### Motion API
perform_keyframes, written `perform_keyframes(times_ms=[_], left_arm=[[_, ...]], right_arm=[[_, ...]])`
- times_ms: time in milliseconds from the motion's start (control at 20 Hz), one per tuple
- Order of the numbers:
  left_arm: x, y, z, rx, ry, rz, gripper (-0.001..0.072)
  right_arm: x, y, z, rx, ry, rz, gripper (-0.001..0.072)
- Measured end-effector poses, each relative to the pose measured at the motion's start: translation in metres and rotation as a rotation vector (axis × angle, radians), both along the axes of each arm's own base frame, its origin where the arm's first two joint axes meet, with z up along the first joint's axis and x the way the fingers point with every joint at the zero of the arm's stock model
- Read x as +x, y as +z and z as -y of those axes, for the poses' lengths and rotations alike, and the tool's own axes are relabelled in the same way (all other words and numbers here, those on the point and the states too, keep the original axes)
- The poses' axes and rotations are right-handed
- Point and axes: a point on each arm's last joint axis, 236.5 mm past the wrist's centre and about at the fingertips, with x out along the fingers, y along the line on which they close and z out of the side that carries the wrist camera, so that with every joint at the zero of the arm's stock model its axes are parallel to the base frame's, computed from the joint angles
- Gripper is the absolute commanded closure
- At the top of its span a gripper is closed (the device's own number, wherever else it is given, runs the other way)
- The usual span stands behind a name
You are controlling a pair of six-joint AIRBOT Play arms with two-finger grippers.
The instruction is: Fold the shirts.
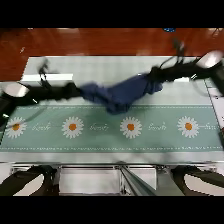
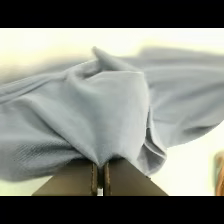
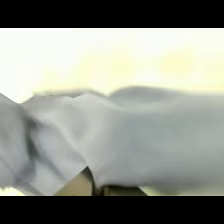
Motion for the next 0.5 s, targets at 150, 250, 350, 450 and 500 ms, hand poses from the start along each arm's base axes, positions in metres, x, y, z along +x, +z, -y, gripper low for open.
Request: perform_keyframes(times_ms=[150,250,350,450,500], left_arm=[[0.023,0.135,-0.020,-0.012,0.041,0.303,0.0686],[0.011,0.217,-0.026,-0.008,0.038,0.481,0.0686],[-0.017,0.285,-0.025,0.018,0.009,0.633,0.0686],[-0.051,0.328,-0.022,0.051,-0.025,0.739,0.0686],[-0.067,0.343,-0.022,0.072,-0.036,0.780,0.0686]], right_arm=[[-0.002,0.127,0.021,-0.062,-0.016,0.268,0.0688],[-0.027,0.202,0.027,-0.092,-0.019,0.427,0.0688],[-0.062,0.259,0.032,-0.117,-0.028,0.559,0.0688],[-0.102,0.297,0.035,-0.141,-0.027,0.653,0.0688],[-0.121,0.307,0.035,-0.155,-0.022,0.678,0.0688]])
